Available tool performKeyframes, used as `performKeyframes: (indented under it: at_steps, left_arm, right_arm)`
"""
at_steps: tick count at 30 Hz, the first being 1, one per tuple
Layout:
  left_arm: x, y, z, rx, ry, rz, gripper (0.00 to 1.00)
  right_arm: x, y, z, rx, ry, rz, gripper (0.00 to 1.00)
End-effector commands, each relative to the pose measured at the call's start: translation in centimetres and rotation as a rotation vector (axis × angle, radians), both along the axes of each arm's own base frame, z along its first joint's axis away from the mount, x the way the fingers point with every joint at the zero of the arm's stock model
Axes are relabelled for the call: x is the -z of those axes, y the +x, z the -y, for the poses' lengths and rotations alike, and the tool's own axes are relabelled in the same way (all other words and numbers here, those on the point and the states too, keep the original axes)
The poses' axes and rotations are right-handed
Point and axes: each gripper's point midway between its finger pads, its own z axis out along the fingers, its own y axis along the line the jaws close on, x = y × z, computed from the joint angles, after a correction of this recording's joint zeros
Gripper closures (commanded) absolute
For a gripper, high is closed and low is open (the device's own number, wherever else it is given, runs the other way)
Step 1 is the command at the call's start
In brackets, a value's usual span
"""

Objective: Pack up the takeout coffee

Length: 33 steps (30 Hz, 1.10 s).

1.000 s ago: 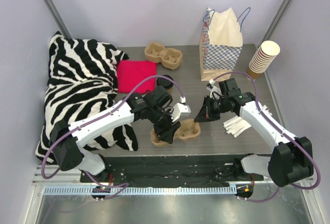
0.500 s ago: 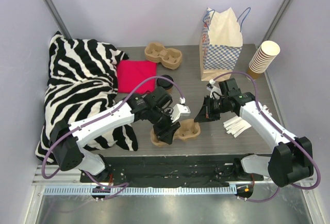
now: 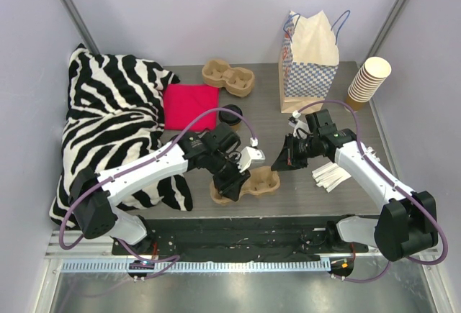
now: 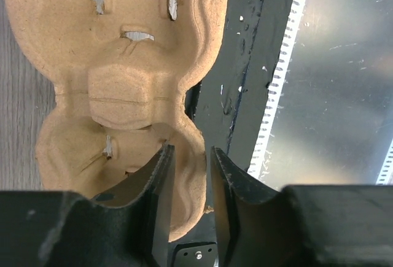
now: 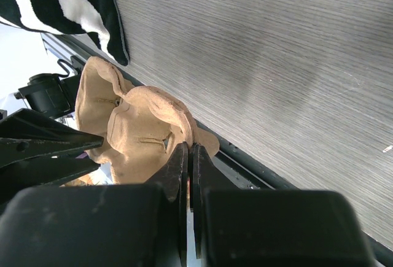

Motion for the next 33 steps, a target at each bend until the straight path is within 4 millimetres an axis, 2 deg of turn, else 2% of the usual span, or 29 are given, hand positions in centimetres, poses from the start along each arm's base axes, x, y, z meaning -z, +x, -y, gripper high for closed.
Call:
performKeyframes:
  at_steps: [1, 6, 8, 9, 10, 15, 16, 19, 22, 25, 27, 28, 30, 31, 32, 33]
  left_arm:
    - [-1.3, -0.5, 0.7, 0.03, -0.071, 0.003, 0.72]
    - [-1.7, -0.9, 1.0, 0.021, -0.098, -0.044, 0.88]
    - [-2.0, -1.0, 1.1, -0.007, -0.125, -0.078, 0.98]
    - [-2.2, -0.9, 1.2, -0.021, -0.136, -0.087, 1.0]
    - [-1.8, -1.0, 1.1, -0.039, -0.134, -0.107, 1.0]
    - [-2.4, 1.2, 0.9, -0.197, -0.177, -0.175, 1.0]
    - [-2.2, 2.0, 0.7, -0.232, -0.185, -0.177, 1.0]
    - [-1.8, 3.4, 0.5, -0.294, -0.18, -0.141, 1.0]
    - [-2.4, 4.1, 0.4, -0.3, -0.203, -0.073, 1.0]
    - [-3.5, 5.0, -0.4, -0.273, -0.208, 0.048, 1.0]
    - [-4.8, 6.2, -1.0, -0.258, -0.2, 0.163, 1.0]
    - [-4.9, 6.2, -1.8, -0.235, -0.164, 0.192, 1.0]
    - [-6.0, 7.0, -2.5, -0.125, -0.15, 0.322, 1.0]
    - [-5.8, 7.3, -3.5, -0.046, -0.108, 0.4, 1.0]
    - [-6.0, 7.8, -3.9, -0.024, -0.096, 0.452, 1.0]
    - [-6.1, 8.5, -4.3, 0.0, -0.078, 0.516, 1.0]
  right_arm:
    - [-1.0, 0.4, -0.6, -0.024, 0.027, 0.034, 0.99]
    - [-1.2, 1.0, -0.5, -0.03, 0.011, 0.074, 0.99]
    - [-1.4, 1.4, -0.7, -0.037, 0.013, 0.091, 0.97]
    - [-1.7, 2.0, -0.9, -0.039, 0.013, 0.096, 0.88]
    - [-1.9, 2.2, -0.9, -0.043, 0.012, 0.1, 0.72]
    - [-4.2, 3.8, -0.9, -0.05, 0.011, 0.169, 0.55]
    - [-4.4, 3.9, -0.9, -0.049, 0.011, 0.178, 0.45]
    - [-4.0, 4.0, -0.4, -0.047, -0.015, 0.19, 0.38]
    - [-3.9, 3.8, -0.4, -0.061, -0.004, 0.187, 0.36]
    - [-4.8, 4.1, 0.0, -0.071, 0.001, 0.218, 0.2]
    - [-5.8, 4.6, 0.4, -0.068, 0.022, 0.244, 0.14]
    - [-6.2, 4.8, 0.6, -0.077, 0.034, 0.256, 0.1]
    - [-7.5, 5.7, 1.1, -0.074, 0.07, 0.291, 0.05]
    - [-8.0, 6.0, 1.2, -0.091, 0.075, 0.319, 0.05]
    - [-9.4, 6.5, 1.1, -0.104, 0.1, 0.344, 0.05]
    - [-9.5, 7.2, 1.4, -0.1, 0.107, 0.338, 0.05]
